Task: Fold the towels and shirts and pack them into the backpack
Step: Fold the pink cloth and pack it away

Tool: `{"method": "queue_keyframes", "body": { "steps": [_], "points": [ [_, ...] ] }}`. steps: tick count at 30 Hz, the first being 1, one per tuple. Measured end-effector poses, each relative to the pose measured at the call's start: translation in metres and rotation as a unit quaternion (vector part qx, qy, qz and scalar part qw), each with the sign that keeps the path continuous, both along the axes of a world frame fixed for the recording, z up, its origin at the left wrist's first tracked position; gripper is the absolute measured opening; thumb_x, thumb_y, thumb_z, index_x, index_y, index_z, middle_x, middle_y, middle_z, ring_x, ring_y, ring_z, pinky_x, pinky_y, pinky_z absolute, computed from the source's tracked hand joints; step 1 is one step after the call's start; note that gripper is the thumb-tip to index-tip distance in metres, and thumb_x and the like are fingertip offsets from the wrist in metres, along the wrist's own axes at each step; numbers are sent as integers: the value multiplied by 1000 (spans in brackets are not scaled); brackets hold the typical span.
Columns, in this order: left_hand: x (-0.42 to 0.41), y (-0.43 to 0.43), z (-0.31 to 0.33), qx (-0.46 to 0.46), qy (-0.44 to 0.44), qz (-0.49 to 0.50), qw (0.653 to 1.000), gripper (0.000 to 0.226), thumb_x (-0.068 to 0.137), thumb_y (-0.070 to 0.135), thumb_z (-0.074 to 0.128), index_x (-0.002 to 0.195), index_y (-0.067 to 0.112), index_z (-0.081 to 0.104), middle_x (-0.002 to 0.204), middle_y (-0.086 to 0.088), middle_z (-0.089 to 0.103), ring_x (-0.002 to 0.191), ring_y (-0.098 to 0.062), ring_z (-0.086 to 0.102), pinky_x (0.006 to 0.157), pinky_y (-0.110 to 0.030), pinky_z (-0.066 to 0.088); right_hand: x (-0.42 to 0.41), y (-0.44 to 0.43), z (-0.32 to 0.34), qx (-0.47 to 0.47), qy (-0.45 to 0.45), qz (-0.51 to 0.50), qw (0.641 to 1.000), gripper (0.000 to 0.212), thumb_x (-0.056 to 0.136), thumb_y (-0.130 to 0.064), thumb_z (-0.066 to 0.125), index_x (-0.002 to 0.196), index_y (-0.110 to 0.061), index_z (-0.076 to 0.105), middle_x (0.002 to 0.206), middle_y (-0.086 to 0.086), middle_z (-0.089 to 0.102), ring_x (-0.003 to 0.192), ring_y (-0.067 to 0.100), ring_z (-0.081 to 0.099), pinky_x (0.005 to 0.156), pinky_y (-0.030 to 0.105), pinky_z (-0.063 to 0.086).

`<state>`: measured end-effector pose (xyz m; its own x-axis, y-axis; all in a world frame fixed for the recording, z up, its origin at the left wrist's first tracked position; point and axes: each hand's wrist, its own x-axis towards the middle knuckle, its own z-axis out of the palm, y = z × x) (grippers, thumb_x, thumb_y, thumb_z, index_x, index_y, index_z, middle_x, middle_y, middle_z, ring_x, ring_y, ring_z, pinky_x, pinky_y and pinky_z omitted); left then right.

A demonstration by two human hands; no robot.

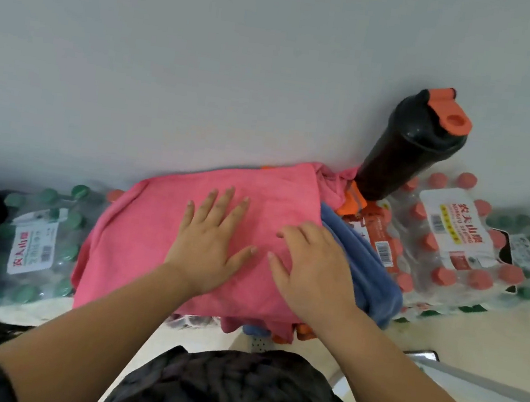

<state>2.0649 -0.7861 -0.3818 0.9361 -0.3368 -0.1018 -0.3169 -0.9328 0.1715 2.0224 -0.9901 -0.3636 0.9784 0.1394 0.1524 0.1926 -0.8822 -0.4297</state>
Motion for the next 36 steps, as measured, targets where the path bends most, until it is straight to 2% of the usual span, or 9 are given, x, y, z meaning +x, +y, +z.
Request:
{"method": "queue_keyframes", "body": {
  "steps": [3, 6, 9, 13, 16, 19, 25, 28, 36],
  "points": [
    [-10, 55, 8, 16, -15, 105, 994, 77, 92, 68, 26, 156, 24, 30, 161, -11, 31, 146, -37, 29, 117, -59, 26, 18, 43, 3, -20, 37, 86, 995, 50, 90, -51, 51, 129, -22, 59, 131, 7, 56, 122, 30, 51, 101, 47, 45],
    [-28, 114, 15, 30, -9, 218, 975, 73, 90, 61, 31, 150, 20, 41, 146, -11, 49, 129, -38, 45, 109, -53, 38, 31, 88, 0, -69, 124, 182, 973, 63, 96, -59, 40, 152, -31, 34, 163, 10, 22, 151, 33, 15, 122, 54, 15],
    [-51, 162, 16, 19, -4, 320, 947, 65, 89, 55, 37, 138, 16, 53, 129, -14, 59, 114, -42, 53, 98, -52, 44, 35, 129, -6, -108, 129, 239, 956, 69, 95, -67, 29, 157, -37, 19, 168, 8, -1, 153, 36, -10, 120, 61, -7],
    [-71, 196, 13, 2, 23, 394, 919, 49, 96, 39, 57, 137, 13, 57, 134, -16, 57, 123, -40, 48, 106, -47, 37, 37, 168, -17, -155, 137, 265, 942, 73, 95, -72, 21, 158, -41, 1, 167, 5, -18, 149, 39, -25, 114, 67, -16],
    [-69, 207, 7, -17, 35, 394, 918, 46, 95, 36, 60, 135, 14, 60, 132, -13, 58, 122, -38, 48, 104, -46, 39, 35, 179, -34, -183, 145, 265, 936, 76, 92, -75, 16, 157, -43, -6, 166, 4, -21, 149, 38, -26, 113, 68, -16],
    [-53, 216, 2, -39, 33, 377, 925, 42, 92, 36, 59, 128, 17, 66, 119, -12, 59, 112, -39, 51, 97, -44, 43, 34, 179, -50, -225, 143, 264, 927, 79, 90, -79, 12, 156, -43, -12, 165, 3, -25, 148, 37, -30, 114, 66, -16],
    [-18, 234, -2, 3, 74, 263, 962, 36, 80, 50, 69, 110, 31, 72, 103, -5, 53, 100, -32, 54, 88, -39, 48, 32, 180, -48, -253, 141, 257, 922, 80, 89, -81, 9, 155, -44, -16, 164, 2, -28, 148, 35, -29, 117, 64, -11],
    [-10, 241, -8, 11, 78, 192, 978, 24, 76, 41, 68, 94, 27, 76, 94, -2, 53, 92, -29, 54, 80, -38, 49, 33, 181, -47, -246, 152, 250, 924, 79, 89, -82, 13, 155, -46, -13, 164, 0, -26, 149, 33, -28, 118, 62, -12],
    [-15, 266, -21, -69, 38, 97, 992, 9, 77, 21, 68, 82, 20, 74, 83, 0, 58, 75, -25, 55, 67, -37, 51, 30, 186, -42, -241, 173, 203, 933, 76, 88, -81, 5, 155, -48, -8, 166, -10, -19, 152, 25, -20, 122, 56, -9]
  ]
}}
